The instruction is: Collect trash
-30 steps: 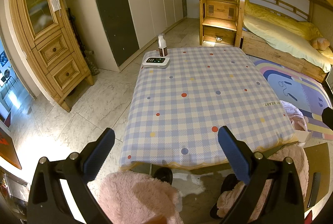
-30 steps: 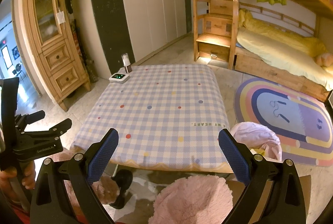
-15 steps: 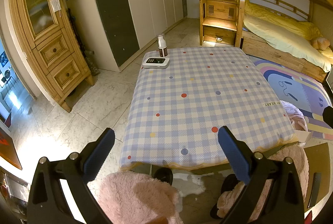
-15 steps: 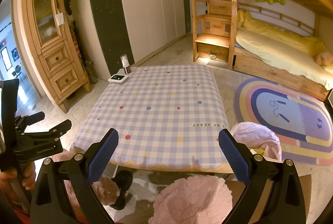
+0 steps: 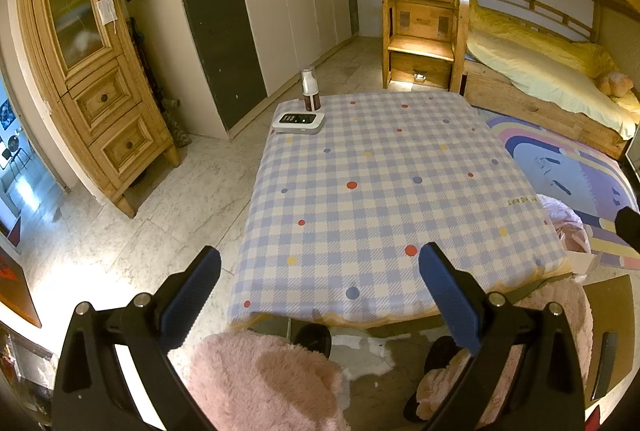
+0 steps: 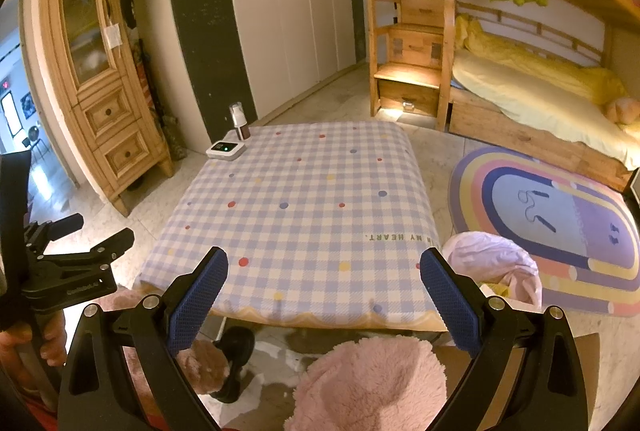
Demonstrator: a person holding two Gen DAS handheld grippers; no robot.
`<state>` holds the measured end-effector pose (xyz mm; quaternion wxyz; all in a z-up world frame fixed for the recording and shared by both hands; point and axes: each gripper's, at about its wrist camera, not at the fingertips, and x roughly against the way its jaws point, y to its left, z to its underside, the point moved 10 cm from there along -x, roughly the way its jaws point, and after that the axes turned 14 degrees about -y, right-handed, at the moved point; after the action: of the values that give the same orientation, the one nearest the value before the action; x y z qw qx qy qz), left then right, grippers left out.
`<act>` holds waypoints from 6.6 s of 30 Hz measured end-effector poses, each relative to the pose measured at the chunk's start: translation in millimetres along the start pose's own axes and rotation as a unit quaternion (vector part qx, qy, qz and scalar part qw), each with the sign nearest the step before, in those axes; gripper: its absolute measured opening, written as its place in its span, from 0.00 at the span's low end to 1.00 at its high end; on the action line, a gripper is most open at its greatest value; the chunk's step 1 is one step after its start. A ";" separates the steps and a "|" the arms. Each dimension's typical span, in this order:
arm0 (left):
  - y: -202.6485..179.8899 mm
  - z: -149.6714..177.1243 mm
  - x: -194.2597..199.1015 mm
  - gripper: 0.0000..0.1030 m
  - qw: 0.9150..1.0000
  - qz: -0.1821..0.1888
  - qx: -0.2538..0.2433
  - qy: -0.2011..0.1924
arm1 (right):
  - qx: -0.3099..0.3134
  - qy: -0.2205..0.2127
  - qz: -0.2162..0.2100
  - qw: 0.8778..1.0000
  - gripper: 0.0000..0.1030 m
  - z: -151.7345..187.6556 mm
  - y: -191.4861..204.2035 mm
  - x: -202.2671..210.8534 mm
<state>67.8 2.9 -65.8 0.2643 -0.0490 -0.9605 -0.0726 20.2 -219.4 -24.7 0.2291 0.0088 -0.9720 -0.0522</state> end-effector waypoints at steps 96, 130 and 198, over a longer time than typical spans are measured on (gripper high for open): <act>203.2 26.4 -103.5 0.93 0.930 -0.218 0.288 -0.074 | -0.115 0.093 0.233 0.961 0.94 289.1 -292.3 -47.1; 146.7 20.5 -140.7 0.93 0.960 -0.184 0.205 -0.042 | -0.116 0.094 0.233 0.961 0.94 288.5 -293.3 -46.6; -60.1 -28.8 -77.3 0.93 0.996 0.061 0.005 -0.061 | -0.118 0.095 0.233 0.961 0.94 287.5 -299.5 -47.4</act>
<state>140.4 -65.3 -87.9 0.2096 -0.1101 -0.9704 -0.0486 -67.7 -487.3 -333.0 0.3255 -0.2396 -0.9080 -0.1103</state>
